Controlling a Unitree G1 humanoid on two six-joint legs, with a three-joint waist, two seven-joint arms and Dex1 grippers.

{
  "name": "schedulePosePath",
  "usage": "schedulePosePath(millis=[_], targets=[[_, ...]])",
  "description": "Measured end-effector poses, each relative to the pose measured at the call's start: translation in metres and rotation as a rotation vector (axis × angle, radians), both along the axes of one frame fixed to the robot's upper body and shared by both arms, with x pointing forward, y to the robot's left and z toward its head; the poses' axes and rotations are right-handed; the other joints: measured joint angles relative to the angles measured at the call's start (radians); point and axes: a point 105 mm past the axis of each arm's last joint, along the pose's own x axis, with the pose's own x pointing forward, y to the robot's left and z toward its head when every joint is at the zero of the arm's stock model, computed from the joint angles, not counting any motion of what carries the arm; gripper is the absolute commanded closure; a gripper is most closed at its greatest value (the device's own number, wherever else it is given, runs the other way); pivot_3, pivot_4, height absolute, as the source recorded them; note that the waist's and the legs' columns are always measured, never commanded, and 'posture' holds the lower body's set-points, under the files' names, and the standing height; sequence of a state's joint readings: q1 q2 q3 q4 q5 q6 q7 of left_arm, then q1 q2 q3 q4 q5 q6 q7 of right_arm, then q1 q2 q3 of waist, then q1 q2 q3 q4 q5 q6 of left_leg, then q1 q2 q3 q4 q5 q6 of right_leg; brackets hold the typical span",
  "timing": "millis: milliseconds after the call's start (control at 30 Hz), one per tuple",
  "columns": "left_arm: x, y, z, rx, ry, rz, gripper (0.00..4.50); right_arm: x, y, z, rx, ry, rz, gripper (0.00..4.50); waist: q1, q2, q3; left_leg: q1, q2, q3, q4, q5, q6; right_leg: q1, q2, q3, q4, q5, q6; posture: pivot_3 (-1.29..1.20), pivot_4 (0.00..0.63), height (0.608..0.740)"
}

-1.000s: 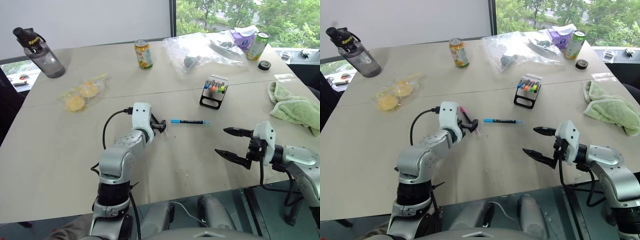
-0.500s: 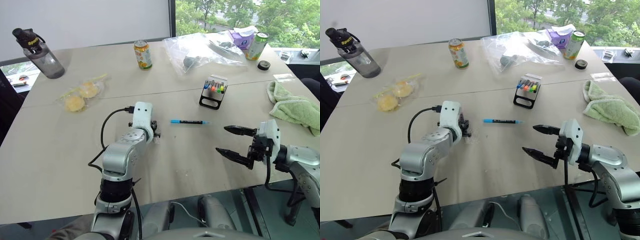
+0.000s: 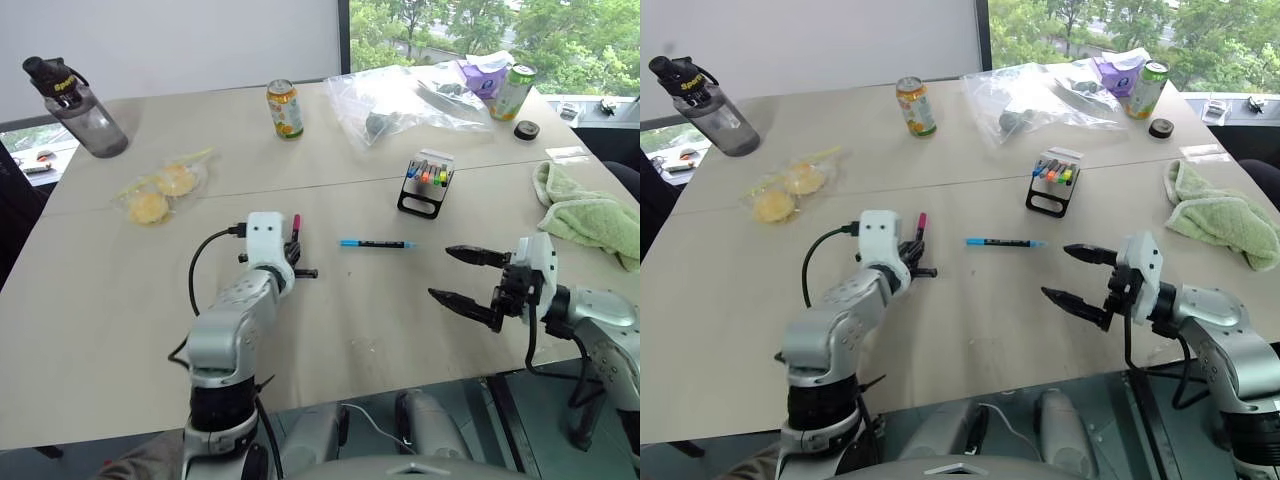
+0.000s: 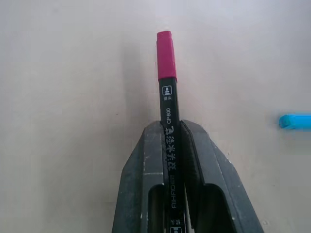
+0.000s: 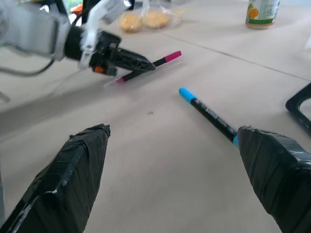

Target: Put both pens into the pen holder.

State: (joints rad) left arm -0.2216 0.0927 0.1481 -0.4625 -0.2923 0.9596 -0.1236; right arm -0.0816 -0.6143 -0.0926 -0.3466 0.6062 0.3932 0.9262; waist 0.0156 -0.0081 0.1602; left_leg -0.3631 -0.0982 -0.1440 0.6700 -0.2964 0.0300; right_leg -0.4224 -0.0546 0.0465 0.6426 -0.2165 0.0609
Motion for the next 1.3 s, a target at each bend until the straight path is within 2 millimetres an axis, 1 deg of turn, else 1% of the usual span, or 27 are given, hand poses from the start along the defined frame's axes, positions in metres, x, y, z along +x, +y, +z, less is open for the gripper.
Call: schedulePosePath(millis=[67,100,167,267,333,400,467,533,600,700,800,833,867,933,967,1033,1100,1133,1233,1300], targets=[[-0.01,-0.011,0.01,-0.13,-0.078,-0.116,4.39,0.012,0.014,0.013,0.096,-0.011,-0.034,0.0,-0.001,0.0,0.0,0.0,0.0,0.0,0.0,0.0,0.0,0.0,0.0,0.0,0.0,0.0,0.0,0.0,0.15,0.739],[-0.013,-0.016,0.013,-0.155,-0.102,-0.161,4.39,0.016,0.02,0.015,0.119,-0.002,-0.039,0.0,-0.002,0.0,0.0,0.0,0.0,0.0,0.0,0.0,0.0,0.0,0.0,0.0,0.0,0.0,0.0,0.0,0.15,0.739],[-0.024,-0.034,0.02,-0.22,-0.156,-0.303,4.39,0.026,0.039,0.024,0.178,0.04,-0.05,0.0,-0.002,0.0,0.0,0.0,0.0,0.0,0.0,0.0,0.0,0.0,0.0,0.0,0.0,0.0,0.0,0.0,0.15,0.739],[-0.032,-0.048,0.034,-0.297,-0.226,-0.424,4.39,0.036,0.064,0.036,0.266,0.127,-0.045,0.0,-0.002,0.0,0.0,0.0,0.0,-0.001,0.0,0.0,0.0,0.0,0.0,0.0,0.0,0.0,0.0,0.0,0.15,0.739],[-0.038,-0.059,0.042,-0.343,-0.259,-0.505,4.39,0.04,0.075,0.044,0.298,0.169,-0.038,0.0,0.0,0.0,0.0,-0.001,0.0,-0.001,0.0,0.0,0.0,0.0,0.0,-0.001,0.0,0.0,0.0,0.0,0.15,0.739],[-0.044,-0.066,0.047,-0.371,-0.278,-0.561,4.39,0.041,0.078,0.045,0.315,0.216,-0.034,0.0,0.001,0.0,0.0,-0.001,-0.001,-0.001,0.0,0.0,0.0,0.0,0.0,-0.001,-0.001,0.0,0.0,0.0,0.15,0.739],[-0.05,-0.07,0.051,-0.389,-0.29,-0.607,4.39,0.039,0.078,0.041,0.327,0.286,-0.02,0.0,-0.002,0.0,0.0,-0.002,-0.001,-0.001,-0.001,0.0,0.001,-0.001,0.0,-0.001,-0.001,0.0,0.0,0.0,0.15,0.739],[-0.054,-0.074,0.051,-0.38,-0.287,-0.647,4.39,0.035,0.082,0.04,0.326,0.338,0.022,0.0,-0.005,0.0,0.0,-0.002,-0.001,-0.001,-0.001,0.0,0.001,-0.002,0.0,0.0,-0.001,0.0,0.0,0.0,0.15,0.739],[-0.057,-0.078,0.049,-0.379,-0.277,-0.677,4.39,0.032,0.084,0.043,0.328,0.354,0.052,0.0,-0.009,0.001,0.0,-0.002,0.0,0.0,-0.002,0.0,0.001,-0.002,0.001,0.0,-0.001,0.0,-0.001,0.0,0.15,0.739],[-0.06,-0.081,0.047,-0.371,-0.265,-0.707,4.5,0.029,0.088,0.048,0.338,0.37,0.088,0.83,-0.01,0.001,0.0,-0.002,0.0,0.0,-0.001,0.0,0.001,-0.002,0.001,0.0,0.0,0.0,0.0,0.0,0.15,0.739],[-0.061,-0.081,0.047,-0.361,-0.262,-0.718,4.5,0.028,0.089,0.052,0.348,0.374,0.104,2.27,-0.01,0.001,0.0,-0.002,0.0,0.0,-0.001,0.0,0.001,-0.002,0.001,0.0,0.0,0.0,0.0,0.0,0.15,0.739],[-0.062,-0.081,0.048,-0.36,-0.271,-0.722,4.03,0.028,0.087,0.053,0.35,0.37,0.098,2.82,-0.01,0.001,0.0,-0.002,0.0,0.0,-0.001,0.0,0.001,-0.002,0.001,0.0,0.0,0.0,0.0,0.0,0.15,0.739],[-0.062,-0.081,0.049,-0.362,-0.274,-0.723,3.53,0.029,0.086,0.054,0.352,0.369,0.095,3.23,-0.01,0.001,0.0,-0.002,0.0,0.0,-0.001,0.0,0.001,-0.002,0.001,0.0,0.0,0.0,0.0,0.0,0.15,0.739],[-0.061,-0.079,0.047,-0.353,-0.267,-0.714,2.77,0.028,0.087,0.055,0.36,0.371,0.104,4.14,-0.01,0.001,0.0,-0.002,0.0,0.0,-0.001,0.0,0.001,-0.003,0.001,0.0,0.0,0.0,0.0,0.0,0.15,0.739],[-0.061,-0.079,0.047,-0.348,-0.265,-0.714,2.23,0.028,0.087,0.055,0.362,0.372,0.106,4.5,-0.01,0.001,0.0,-0.002,0.0,0.0,-0.001,0.0,0.001,-0.003,0.001,0.0,0.0,0.0,0.0,0.0,0.15,0.739],[-0.061,-0.079,0.047,-0.348,-0.264,-0.715,1.39,0.028,0.087,0.055,0.363,0.372,0.107,4.49,-0.011,0.001,0.0,-0.002,0.0,0.0,-0.001,0.0,0.001,-0.003,0.001,0.001,0.0,0.0,0.0,0.0,0.15,0.739],[-0.06,-0.078,0.046,-0.338,-0.258,-0.708,0.29,0.028,0.088,0.055,0.37,0.371,0.105,4.49,-0.011,0.001,0.0,-0.002,0.0,0.0,-0.001,0.0,0.001,-0.003,0.001,0.0,0.0,0.0,0.0,0.0,0.15,0.739],[-0.059,-0.076,0.045,-0.324,-0.254,-0.699,0.02,0.028,0.088,0.056,0.373,0.368,0.103,4.49,-0.011,0.001,0.0,-0.002,0.0,0.0,-0.001,0.0,0.001,-0.003,0.001,0.0,0.0,0.0,0.0,0.0,0.15,0.739],[-0.056,-0.072,0.042,-0.285,-0.248,-0.674,0.02,0.031,0.087,0.059,0.373,0.345,0.089,4.49,-0.011,0.001,0.0,-0.002,0.0,0.0,-0.001,0.0,0.001,-0.003,0.001,0.001,0.0,0.0,0.0,0.0,0.15,0.739],[-0.055,-0.066,0.042,-0.249,-0.248,-0.666,0.02,0.036,0.084,0.067,0.317,0.269,0.062,4.49,-0.012,0.001,0.0,-0.002,-0.001,0.0,-0.001,0.0,0.001,-0.004,0.001,0.001,0.0,0.0,0.0,0.0,0.15,0.739]])
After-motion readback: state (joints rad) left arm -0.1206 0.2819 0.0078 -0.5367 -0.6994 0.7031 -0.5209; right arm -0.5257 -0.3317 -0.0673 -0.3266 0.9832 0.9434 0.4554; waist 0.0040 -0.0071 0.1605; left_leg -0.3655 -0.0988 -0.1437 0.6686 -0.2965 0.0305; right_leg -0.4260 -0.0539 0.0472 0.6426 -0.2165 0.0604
